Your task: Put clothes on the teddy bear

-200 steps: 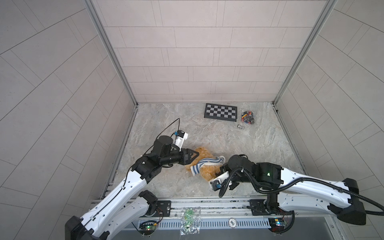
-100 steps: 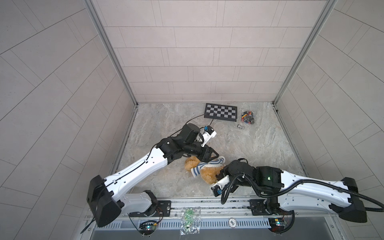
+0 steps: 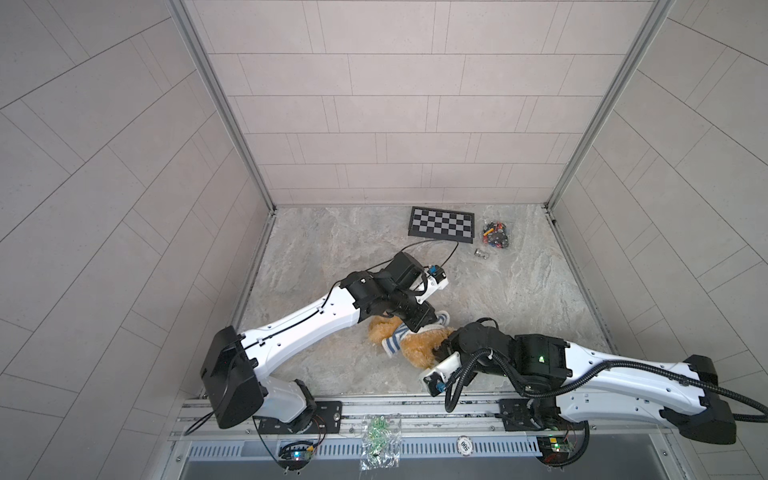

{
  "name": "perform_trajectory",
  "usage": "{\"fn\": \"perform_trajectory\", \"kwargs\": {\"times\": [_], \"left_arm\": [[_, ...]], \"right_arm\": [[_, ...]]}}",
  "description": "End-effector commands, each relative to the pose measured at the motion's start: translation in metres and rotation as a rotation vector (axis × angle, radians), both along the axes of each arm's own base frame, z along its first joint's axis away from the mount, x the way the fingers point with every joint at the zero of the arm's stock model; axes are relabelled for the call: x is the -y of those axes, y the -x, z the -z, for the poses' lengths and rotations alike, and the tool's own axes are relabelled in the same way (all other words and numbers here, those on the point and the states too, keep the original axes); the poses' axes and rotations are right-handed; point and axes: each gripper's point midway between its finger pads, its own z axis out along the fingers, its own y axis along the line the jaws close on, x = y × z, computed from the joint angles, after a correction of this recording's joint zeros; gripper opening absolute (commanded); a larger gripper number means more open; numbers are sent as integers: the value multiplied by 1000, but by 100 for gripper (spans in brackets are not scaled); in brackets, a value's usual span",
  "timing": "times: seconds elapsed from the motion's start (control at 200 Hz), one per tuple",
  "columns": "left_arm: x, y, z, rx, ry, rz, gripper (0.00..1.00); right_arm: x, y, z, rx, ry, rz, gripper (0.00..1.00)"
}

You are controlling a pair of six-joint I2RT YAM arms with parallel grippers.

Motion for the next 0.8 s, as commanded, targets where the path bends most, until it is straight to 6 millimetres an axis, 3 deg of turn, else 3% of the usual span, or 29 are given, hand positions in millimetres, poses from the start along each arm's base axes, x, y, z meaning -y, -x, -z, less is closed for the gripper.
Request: {"fn": "perform_trajectory", "kwargs": {"times": [0.0, 0.27, 0.491, 0.661, 0.796], "left_arm": [[-6, -16, -13, 56, 15, -69, 0], [-50, -67, -13, 14, 153, -362, 0], [-68, -88, 1, 52, 99, -454, 0], [-59, -86, -8, 52, 164, -428, 0], [-52, -72, -25, 40, 249, -371, 20]], "right_arm": [[2, 5, 3, 12, 15, -24, 0], [3, 17, 10, -1, 27, -15, 0], [-5, 24, 5, 14, 12, -33, 0], [-16, 17, -9, 14, -74, 19, 0], [-24, 4, -37, -40, -208, 118, 0]]}}
